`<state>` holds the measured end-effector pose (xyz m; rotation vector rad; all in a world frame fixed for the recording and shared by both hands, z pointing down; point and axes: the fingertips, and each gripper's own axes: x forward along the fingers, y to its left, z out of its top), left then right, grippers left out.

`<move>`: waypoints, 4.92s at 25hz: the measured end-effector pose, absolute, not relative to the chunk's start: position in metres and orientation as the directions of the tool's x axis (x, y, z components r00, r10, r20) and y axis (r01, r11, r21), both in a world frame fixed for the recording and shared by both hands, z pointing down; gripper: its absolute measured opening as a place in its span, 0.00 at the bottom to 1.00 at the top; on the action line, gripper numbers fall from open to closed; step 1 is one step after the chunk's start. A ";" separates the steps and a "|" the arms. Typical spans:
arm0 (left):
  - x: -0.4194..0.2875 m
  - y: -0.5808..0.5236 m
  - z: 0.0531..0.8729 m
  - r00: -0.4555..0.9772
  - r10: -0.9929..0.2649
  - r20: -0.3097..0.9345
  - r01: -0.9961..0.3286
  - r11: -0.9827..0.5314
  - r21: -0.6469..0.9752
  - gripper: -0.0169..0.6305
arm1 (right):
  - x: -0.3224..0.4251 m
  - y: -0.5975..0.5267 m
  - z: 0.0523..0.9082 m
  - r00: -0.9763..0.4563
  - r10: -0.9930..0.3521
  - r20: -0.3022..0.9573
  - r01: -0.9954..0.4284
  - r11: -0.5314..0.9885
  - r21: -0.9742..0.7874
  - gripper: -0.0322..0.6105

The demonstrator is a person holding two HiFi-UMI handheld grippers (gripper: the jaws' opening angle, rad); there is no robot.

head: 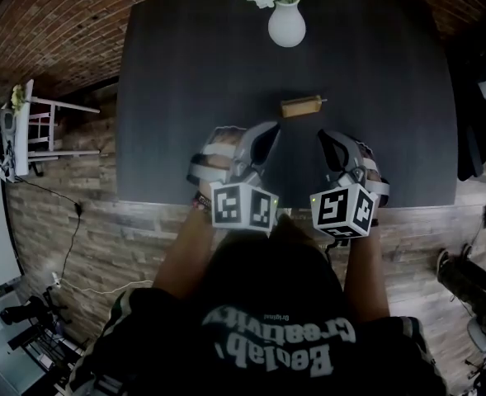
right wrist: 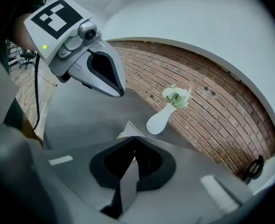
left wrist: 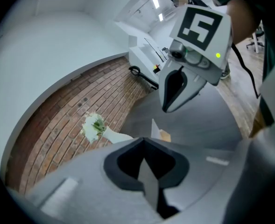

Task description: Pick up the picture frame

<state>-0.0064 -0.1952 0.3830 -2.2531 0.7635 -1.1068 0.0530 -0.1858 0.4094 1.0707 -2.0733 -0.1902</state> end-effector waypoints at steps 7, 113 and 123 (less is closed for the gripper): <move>-0.004 -0.223 0.404 0.474 -0.684 0.554 -0.280 -0.714 -0.642 0.03 | 0.063 -0.211 0.436 -0.346 -0.716 0.607 -0.647 0.650 0.398 0.06; 0.000 -0.298 0.553 0.525 -0.559 0.642 -0.246 -0.822 -0.514 0.03 | 0.080 -0.288 0.577 -0.308 -0.708 0.635 -0.908 0.419 0.028 0.13; -0.001 -0.298 0.554 0.525 -0.558 0.642 -0.252 -0.823 -0.510 0.03 | 0.080 -0.287 0.581 -0.303 -0.698 0.649 -0.915 0.403 0.006 0.13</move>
